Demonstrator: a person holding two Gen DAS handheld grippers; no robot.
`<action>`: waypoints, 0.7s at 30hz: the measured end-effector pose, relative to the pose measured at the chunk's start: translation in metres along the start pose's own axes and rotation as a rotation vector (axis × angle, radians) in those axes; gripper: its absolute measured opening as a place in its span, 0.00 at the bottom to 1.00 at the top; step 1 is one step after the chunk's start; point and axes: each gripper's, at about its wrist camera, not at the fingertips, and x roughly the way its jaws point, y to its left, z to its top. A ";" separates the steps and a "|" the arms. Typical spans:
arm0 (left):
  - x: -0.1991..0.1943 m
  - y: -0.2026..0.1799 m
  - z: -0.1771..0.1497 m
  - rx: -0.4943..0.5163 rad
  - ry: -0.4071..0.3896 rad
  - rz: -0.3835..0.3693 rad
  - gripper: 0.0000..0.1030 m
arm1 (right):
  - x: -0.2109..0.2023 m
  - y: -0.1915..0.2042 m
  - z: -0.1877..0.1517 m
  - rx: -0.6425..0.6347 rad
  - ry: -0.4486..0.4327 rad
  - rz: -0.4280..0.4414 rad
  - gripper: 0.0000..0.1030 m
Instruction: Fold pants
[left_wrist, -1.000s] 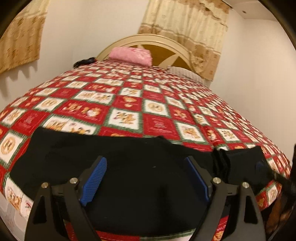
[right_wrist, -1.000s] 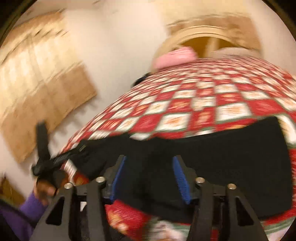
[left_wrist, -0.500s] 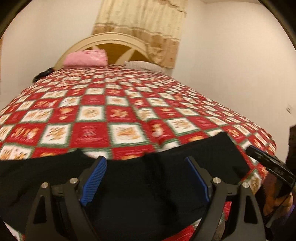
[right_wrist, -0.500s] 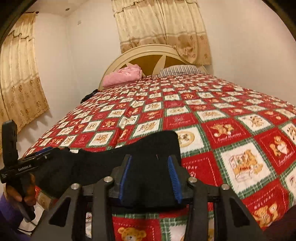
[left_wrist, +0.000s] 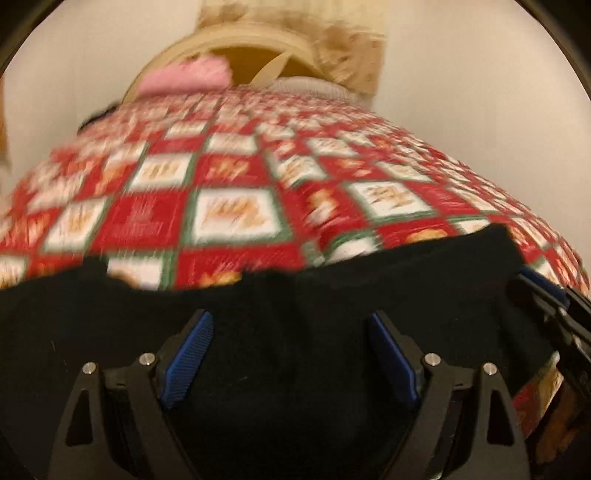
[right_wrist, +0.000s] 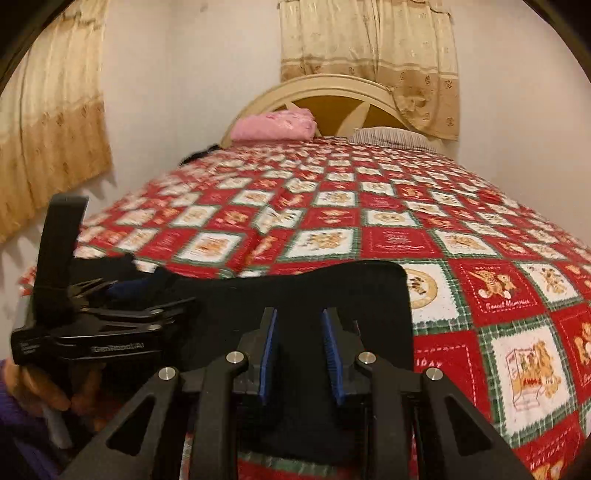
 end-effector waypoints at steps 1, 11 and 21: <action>-0.005 0.003 0.000 -0.010 -0.010 -0.010 0.85 | 0.007 -0.009 0.001 0.040 0.003 -0.018 0.26; -0.011 -0.008 -0.017 0.085 0.005 0.123 0.86 | 0.058 -0.041 0.027 0.214 0.132 -0.060 0.23; -0.006 -0.011 -0.015 0.104 -0.003 0.137 0.90 | -0.011 -0.054 0.013 0.304 -0.031 0.115 0.23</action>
